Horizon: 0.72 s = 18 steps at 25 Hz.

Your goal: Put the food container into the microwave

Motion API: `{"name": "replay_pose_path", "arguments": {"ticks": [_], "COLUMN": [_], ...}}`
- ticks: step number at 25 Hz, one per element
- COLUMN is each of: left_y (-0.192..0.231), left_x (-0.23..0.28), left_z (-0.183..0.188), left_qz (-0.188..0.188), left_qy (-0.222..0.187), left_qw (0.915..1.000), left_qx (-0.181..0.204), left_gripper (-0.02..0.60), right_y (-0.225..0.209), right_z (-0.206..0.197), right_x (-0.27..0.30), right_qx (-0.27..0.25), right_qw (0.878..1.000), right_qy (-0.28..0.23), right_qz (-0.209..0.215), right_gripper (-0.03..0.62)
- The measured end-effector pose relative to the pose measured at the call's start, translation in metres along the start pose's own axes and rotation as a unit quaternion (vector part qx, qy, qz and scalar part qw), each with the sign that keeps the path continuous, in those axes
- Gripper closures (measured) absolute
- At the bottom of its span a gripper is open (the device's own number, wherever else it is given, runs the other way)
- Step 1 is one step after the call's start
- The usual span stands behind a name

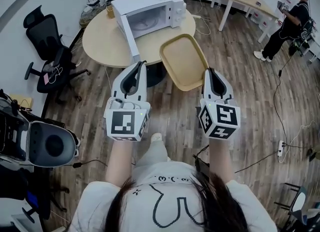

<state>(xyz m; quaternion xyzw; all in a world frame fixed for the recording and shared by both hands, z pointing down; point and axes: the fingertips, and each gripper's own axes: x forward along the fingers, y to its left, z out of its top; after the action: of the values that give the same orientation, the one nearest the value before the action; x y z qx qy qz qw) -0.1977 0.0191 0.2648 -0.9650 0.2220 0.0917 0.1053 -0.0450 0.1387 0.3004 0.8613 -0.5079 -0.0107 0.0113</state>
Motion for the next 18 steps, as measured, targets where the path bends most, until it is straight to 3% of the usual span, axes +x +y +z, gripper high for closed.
{"name": "replay_pose_path", "arguments": {"ticks": [9,18], "left_y": [0.013,0.044], "left_x": [0.055,0.137], "left_z": [-0.020,-0.053], "left_qz": [0.005,0.036], "left_qy": [0.005,0.011], "left_qw": [0.9999,0.9992], "left_qx": [0.008,-0.009], "left_gripper": [0.572,0.572], "right_y": [-0.020,-0.043], "right_z": [-0.015,-0.026], "right_x": [0.056,0.156], "right_qx": [0.006,-0.005], "right_qw": [1.000,0.999], "right_qy": [0.009,0.027], "right_qz": [0.008,0.032], "right_gripper": [0.556,0.556]}}
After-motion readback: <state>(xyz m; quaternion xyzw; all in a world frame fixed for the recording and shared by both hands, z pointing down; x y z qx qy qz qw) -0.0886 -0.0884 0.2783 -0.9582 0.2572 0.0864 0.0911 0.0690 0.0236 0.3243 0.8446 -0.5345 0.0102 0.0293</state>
